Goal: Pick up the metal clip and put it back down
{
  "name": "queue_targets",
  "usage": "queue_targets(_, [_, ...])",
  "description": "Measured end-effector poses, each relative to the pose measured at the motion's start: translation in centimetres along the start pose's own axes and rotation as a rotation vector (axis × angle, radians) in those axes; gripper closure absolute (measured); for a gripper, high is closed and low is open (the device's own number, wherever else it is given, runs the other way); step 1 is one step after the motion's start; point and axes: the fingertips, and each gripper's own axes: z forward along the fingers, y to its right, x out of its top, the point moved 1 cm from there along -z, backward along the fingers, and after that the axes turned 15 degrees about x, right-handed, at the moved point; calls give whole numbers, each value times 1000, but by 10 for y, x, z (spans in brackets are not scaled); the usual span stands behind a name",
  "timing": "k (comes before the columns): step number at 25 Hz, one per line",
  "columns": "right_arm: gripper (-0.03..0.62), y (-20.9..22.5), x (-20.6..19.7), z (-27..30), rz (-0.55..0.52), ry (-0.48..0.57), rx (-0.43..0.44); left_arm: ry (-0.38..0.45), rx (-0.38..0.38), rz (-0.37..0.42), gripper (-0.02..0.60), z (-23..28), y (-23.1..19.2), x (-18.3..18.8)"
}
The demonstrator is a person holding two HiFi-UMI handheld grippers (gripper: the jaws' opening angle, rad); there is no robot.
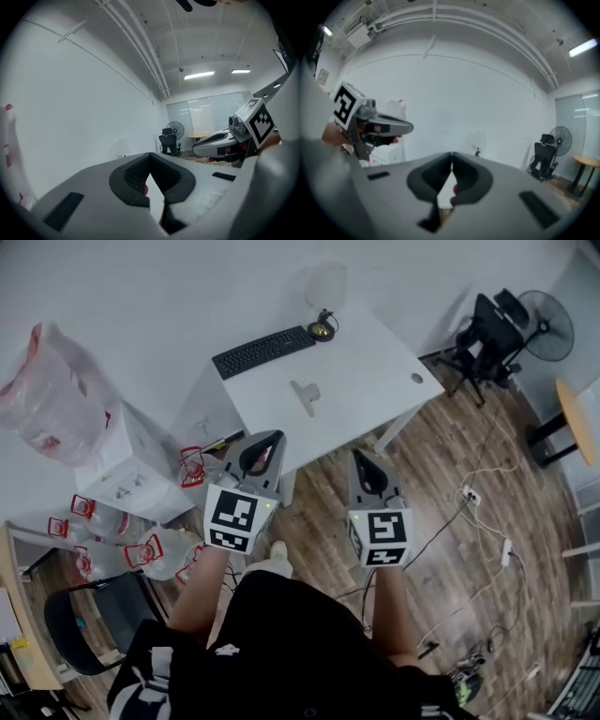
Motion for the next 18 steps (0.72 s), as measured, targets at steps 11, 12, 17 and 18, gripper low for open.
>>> queue_targets(11, [559,41,2,103,59,-33,18,-71,7,20,560,91,-61,-25])
queue_targets(12, [559,46,1,107,71,-36,18,-70,0,21,560,96,-61,-24])
queue_targets(17, [559,67,-8,126,93,-61,21,-77,-12,21,560,119,-62,-29])
queue_targets(18, [559,71,-10,130,95,-65,25,-82,-12,18,560,123,-61,-31])
